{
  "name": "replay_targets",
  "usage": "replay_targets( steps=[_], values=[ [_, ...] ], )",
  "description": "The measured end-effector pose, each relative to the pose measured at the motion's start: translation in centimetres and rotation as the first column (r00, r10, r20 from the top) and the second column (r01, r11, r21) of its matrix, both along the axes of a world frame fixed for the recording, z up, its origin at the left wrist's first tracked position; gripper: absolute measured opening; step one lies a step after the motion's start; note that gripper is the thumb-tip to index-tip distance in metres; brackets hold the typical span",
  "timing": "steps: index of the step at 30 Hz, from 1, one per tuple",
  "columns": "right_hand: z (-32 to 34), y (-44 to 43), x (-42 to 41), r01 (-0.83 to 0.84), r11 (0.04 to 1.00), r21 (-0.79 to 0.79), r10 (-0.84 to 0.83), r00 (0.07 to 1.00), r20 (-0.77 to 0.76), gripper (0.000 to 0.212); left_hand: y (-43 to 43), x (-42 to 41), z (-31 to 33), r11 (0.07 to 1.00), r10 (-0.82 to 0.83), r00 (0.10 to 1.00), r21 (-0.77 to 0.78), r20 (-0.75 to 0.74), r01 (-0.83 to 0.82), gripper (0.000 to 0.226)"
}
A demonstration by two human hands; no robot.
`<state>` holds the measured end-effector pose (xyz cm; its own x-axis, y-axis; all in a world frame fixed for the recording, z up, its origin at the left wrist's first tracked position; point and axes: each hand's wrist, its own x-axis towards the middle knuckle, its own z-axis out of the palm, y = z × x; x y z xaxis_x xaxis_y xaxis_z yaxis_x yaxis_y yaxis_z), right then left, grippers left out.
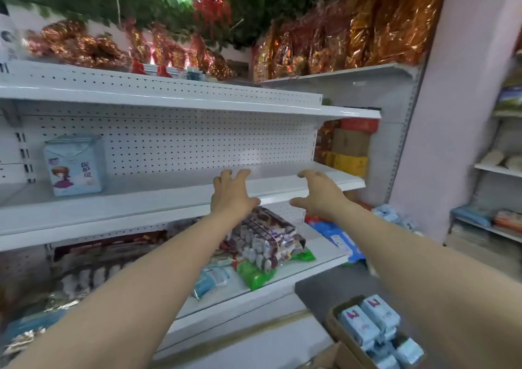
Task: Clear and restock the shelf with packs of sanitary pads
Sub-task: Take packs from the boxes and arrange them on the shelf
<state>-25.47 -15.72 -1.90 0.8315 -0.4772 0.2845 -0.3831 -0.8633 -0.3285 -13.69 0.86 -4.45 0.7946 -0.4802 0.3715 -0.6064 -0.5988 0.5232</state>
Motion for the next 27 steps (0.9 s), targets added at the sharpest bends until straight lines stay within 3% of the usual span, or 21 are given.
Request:
replay_targets(
  steps=[12, 27],
  values=[
    [-4.6, -16.8, -9.8, 0.273, 0.954, 0.124, -0.28, 0.959, 0.04, 0.063, -20.3, -7.4, -3.9, 0.977, -0.214, 0.975, 0.008, -0.064, 0.215, 0.059],
    [-8.1, -36.1, -10.6, 0.524, 0.834, 0.172, -0.513, 0.852, -0.107, 0.063, -43.4, -3.3, -8.8, 0.926, -0.348, 0.927, 0.102, -0.144, 0.363, 0.06]
  ],
)
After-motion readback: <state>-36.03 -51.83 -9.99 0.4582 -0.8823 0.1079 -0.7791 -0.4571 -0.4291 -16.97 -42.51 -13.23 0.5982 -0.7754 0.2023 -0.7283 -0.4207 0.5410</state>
